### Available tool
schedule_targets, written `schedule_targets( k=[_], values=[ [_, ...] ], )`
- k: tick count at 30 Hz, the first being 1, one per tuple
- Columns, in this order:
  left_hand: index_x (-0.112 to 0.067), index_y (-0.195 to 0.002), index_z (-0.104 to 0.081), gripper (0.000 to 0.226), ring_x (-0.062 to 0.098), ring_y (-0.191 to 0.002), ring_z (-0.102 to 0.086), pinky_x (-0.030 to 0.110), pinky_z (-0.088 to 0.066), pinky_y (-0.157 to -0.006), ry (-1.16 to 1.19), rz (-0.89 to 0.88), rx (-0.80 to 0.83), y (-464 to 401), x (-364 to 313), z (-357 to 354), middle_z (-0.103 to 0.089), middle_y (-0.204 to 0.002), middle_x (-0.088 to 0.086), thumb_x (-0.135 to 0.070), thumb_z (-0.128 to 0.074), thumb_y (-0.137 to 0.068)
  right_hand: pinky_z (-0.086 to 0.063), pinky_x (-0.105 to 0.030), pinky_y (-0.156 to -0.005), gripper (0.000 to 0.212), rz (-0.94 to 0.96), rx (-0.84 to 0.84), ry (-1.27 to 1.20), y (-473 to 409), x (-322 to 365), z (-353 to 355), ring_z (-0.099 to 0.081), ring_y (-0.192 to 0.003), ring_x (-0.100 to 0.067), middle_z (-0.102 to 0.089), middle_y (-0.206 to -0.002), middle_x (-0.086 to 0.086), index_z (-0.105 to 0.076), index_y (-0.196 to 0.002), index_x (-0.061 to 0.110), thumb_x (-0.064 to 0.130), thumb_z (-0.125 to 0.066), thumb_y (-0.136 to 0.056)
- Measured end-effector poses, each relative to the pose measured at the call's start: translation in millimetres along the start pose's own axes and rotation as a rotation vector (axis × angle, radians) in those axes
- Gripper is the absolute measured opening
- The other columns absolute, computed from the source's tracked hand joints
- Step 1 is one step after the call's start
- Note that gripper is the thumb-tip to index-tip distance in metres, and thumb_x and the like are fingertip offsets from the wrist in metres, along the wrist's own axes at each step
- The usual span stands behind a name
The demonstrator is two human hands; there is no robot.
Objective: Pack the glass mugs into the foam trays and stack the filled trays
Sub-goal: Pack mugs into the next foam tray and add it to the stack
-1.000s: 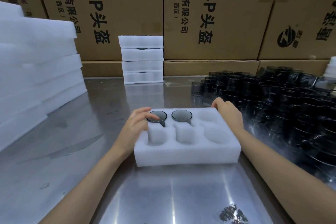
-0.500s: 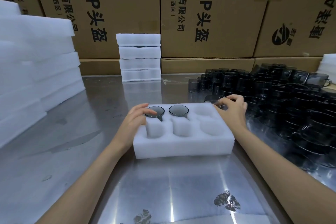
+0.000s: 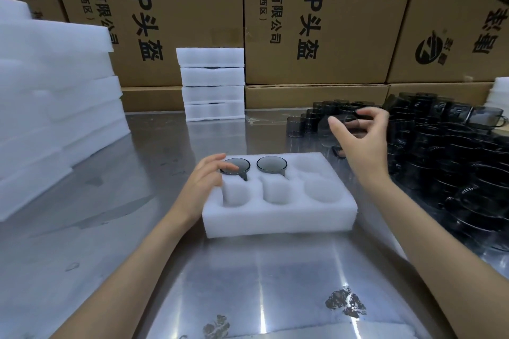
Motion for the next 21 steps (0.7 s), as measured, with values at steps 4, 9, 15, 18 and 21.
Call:
schedule_targets(
  k=[4,9,15,18,21],
  values=[
    [-0.023,-0.081,-0.064,0.032,0.004,-0.130,-0.035,0.004,-0.025,-0.098,-0.011,-0.008,0.000,-0.3,0.2,-0.1,-0.051,-0.133,0.010,-0.017,-0.036,-0.067,-0.050,-0.030,-0.075,0.025,0.159,0.145,0.236,10.5,11.4,-15.0,-0.055,-0.083,-0.003,-0.055,-0.092,0.007,-0.060,-0.094,0.034,0.048,-0.069,-0.075],
    [-0.022,-0.083,-0.064,0.028,0.002,-0.129,-0.035,0.008,-0.025,-0.101,-0.004,-0.009,0.000,0.5,0.2,0.0,-0.051,-0.133,0.008,-0.012,-0.039,-0.075,-0.045,-0.026,-0.069,0.019,0.121,0.285,0.363,10.6,11.1,-24.7,-0.052,-0.077,-0.004,-0.052,-0.087,0.007,-0.064,-0.085,0.034,0.048,-0.069,-0.074],
    [-0.022,-0.082,-0.064,0.033,0.005,-0.130,-0.035,0.011,-0.025,-0.103,-0.005,-0.009,0.001,0.2,-1.1,0.1,-0.052,-0.131,0.010,-0.016,-0.036,-0.066,-0.039,-0.027,-0.052,0.027,0.077,0.331,0.531,7.8,11.4,-26.2,-0.053,-0.060,-0.009,-0.055,-0.070,0.007,-0.062,-0.070,0.025,0.053,-0.063,-0.071],
    [-0.022,-0.086,-0.065,0.036,0.002,-0.129,-0.036,0.005,-0.025,-0.099,0.002,-0.002,-0.006,-0.5,-1.1,0.1,-0.052,-0.132,0.008,-0.016,-0.036,-0.065,-0.041,-0.027,-0.051,0.035,0.018,0.345,0.578,6.7,8.4,-22.3,-0.055,-0.050,-0.011,-0.055,-0.054,0.008,-0.061,-0.068,0.020,0.055,-0.060,-0.071],
    [-0.024,-0.083,-0.064,0.033,0.003,-0.129,-0.036,0.011,-0.025,-0.102,-0.019,0.004,0.007,-0.5,-0.9,0.0,-0.052,-0.132,0.009,-0.017,-0.036,-0.065,-0.048,-0.030,-0.054,0.038,0.043,0.344,0.645,8.8,9.1,-24.4,-0.059,-0.054,-0.010,-0.058,-0.061,0.008,-0.060,-0.067,0.022,0.059,-0.056,-0.073]
  ],
)
Point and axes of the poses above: each hand's wrist, its own y-axis away from the middle knuckle, its own z-axis out of the back of the hand, x = y × z, the point moved 2 cm from there along -y, towards the middle knuckle
